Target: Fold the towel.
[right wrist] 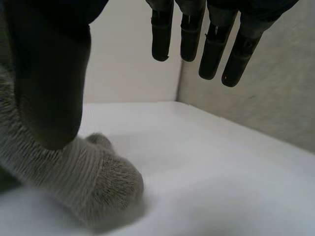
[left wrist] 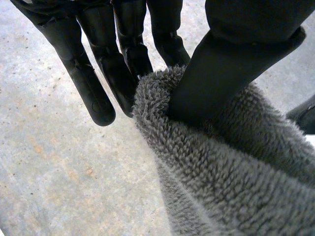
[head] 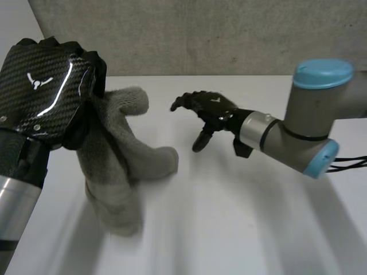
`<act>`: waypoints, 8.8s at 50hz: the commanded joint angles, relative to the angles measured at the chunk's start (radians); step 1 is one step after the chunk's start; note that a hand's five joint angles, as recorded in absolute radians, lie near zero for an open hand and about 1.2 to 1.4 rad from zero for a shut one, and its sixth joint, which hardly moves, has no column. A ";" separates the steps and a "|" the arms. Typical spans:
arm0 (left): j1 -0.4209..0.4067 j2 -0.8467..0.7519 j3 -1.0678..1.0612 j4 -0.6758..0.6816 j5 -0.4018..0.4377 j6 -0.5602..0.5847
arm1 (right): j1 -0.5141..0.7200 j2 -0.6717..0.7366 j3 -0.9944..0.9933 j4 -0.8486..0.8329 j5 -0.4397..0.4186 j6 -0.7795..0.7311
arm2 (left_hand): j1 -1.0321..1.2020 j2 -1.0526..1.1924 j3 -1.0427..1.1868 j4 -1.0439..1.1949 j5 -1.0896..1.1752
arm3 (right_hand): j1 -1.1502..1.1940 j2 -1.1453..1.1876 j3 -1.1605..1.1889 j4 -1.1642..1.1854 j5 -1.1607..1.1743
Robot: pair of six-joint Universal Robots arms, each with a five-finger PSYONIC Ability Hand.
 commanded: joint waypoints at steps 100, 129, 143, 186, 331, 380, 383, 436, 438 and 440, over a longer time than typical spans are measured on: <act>-0.058 -0.570 0.279 -0.237 0.042 -0.044 | -0.253 -0.461 0.495 0.211 0.154 -0.486 | -0.902 -0.954 -0.955 -0.960 -0.906 | -0.184 -0.191 -0.180 -0.178 -0.135; 0.002 -0.909 0.526 -0.453 0.237 0.157 | -0.127 0.013 0.155 0.366 0.156 -0.333 | -0.668 -0.720 -0.721 -0.726 -0.672 | -0.184 -0.191 -0.180 -0.178 -0.135; 0.011 -0.955 0.584 -0.445 0.230 0.180 | -0.092 0.080 0.053 0.417 0.130 -0.325 | 0.186 0.133 0.133 0.127 0.182 | 0.774 0.768 0.778 0.780 0.824; 0.043 -1.027 0.499 0.119 -0.009 0.156 | -0.101 -0.057 0.224 -0.071 0.259 -0.541 | 0.237 0.184 0.184 0.178 0.232 | 1.038 1.031 1.042 1.044 1.087; 0.215 -1.024 0.425 0.003 0.332 -0.157 | -0.520 -0.397 0.702 -0.188 0.111 -0.270 | -0.508 -0.561 -0.562 -0.567 -0.513 | 1.038 1.031 1.042 1.044 1.087; 0.215 -1.062 0.439 -0.097 0.214 -0.170 | -0.520 -0.375 0.696 -0.189 0.108 -0.271 | -0.376 -0.429 -0.430 -0.435 -0.381 | 1.038 1.031 1.042 1.044 1.087; 0.201 -1.062 0.440 -0.089 0.212 -0.173 | -0.520 -0.375 0.696 -0.189 0.108 -0.271 | -0.376 -0.429 -0.430 -0.435 -0.381 | 1.038 1.031 1.042 1.044 1.087; 0.207 -0.336 0.360 -0.025 0.109 -0.200 | -0.525 -0.906 0.452 0.079 0.039 -0.262 | 0.237 0.184 0.184 0.178 0.232 | 1.038 1.031 1.042 1.044 1.087; 0.207 -0.305 0.365 -0.031 0.109 -0.199 | -0.532 -0.931 0.378 0.154 0.004 -0.265 | 0.237 0.184 0.184 0.178 0.232 | 1.038 1.031 1.042 1.044 1.087; 0.218 -0.289 0.379 -0.051 0.115 -0.196 | -0.544 -0.924 0.344 0.182 -0.005 -0.268 | 0.237 0.184 0.184 0.178 0.232 | 1.038 1.031 1.042 1.044 1.087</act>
